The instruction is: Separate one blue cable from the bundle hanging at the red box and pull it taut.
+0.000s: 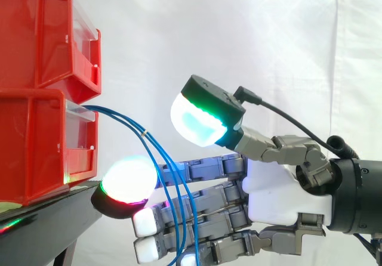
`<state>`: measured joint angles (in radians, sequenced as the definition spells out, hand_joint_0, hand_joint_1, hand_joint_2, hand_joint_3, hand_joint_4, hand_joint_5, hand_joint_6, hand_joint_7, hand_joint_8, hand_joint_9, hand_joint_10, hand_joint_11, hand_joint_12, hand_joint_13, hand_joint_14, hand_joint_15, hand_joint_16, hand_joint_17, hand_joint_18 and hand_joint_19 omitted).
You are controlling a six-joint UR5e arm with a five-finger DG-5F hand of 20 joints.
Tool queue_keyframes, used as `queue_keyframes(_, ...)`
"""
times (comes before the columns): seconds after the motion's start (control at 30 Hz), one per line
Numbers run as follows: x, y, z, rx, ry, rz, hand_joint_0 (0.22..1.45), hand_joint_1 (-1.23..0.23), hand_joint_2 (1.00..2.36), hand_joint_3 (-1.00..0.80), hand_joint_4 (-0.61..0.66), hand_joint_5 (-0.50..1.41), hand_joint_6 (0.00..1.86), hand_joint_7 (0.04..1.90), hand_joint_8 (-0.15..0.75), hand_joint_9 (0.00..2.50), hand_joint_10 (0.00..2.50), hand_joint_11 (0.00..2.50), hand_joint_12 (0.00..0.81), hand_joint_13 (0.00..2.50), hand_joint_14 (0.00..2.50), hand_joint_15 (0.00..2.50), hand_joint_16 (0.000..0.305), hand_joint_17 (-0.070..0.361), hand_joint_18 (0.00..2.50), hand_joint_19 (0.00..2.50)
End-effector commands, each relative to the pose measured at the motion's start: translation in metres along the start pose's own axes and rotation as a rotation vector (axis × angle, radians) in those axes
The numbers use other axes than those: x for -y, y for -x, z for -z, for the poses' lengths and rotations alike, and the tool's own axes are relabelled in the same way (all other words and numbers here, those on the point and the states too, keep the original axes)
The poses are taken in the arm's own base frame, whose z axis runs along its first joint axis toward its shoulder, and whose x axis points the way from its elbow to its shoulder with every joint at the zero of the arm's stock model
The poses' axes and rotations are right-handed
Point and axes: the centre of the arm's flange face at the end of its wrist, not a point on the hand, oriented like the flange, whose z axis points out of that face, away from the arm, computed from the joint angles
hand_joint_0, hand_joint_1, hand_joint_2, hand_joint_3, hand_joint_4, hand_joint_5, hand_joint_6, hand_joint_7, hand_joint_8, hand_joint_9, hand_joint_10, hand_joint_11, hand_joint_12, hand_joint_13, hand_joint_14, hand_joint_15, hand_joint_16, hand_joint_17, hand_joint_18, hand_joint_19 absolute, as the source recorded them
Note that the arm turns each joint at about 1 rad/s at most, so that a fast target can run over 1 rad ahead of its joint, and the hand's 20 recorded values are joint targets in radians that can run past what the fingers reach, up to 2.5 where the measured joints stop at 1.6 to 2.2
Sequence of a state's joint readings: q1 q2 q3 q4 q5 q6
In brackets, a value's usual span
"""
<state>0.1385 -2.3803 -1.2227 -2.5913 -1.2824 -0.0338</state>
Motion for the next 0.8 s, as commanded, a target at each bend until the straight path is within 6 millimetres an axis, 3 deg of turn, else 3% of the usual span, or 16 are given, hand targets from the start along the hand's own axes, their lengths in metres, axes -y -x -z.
queue_keyframes(0.0, 0.0000, 0.0019, -0.0003, 0.017, 0.002, 0.041, 0.56, -0.60, 1.00, -0.50, 0.28, -0.18, 0.50, 0.94, 0.207, 0.58, 0.02, 0.75, 0.338, 0.51, 0.02, 0.79, 0.046, 0.104, 0.67, 0.82)
queue_keyframes(0.23, -0.0032, 0.0007, -0.0034, 0.015, 0.033, 0.034, 0.60, -0.54, 1.00, -0.48, 0.26, -0.17, 0.50, 0.98, 0.217, 0.61, 0.02, 0.76, 0.339, 0.52, 0.02, 0.78, 0.045, 0.101, 0.67, 0.82)
queue_keyframes(0.77, -0.0059, -0.0017, -0.0038, -0.008, 0.040, 0.027, 0.64, -0.57, 1.01, -0.33, 0.24, -0.16, 0.50, 1.04, 0.237, 0.68, 0.02, 0.78, 0.362, 0.58, 0.02, 0.75, 0.045, 0.100, 0.71, 0.80)
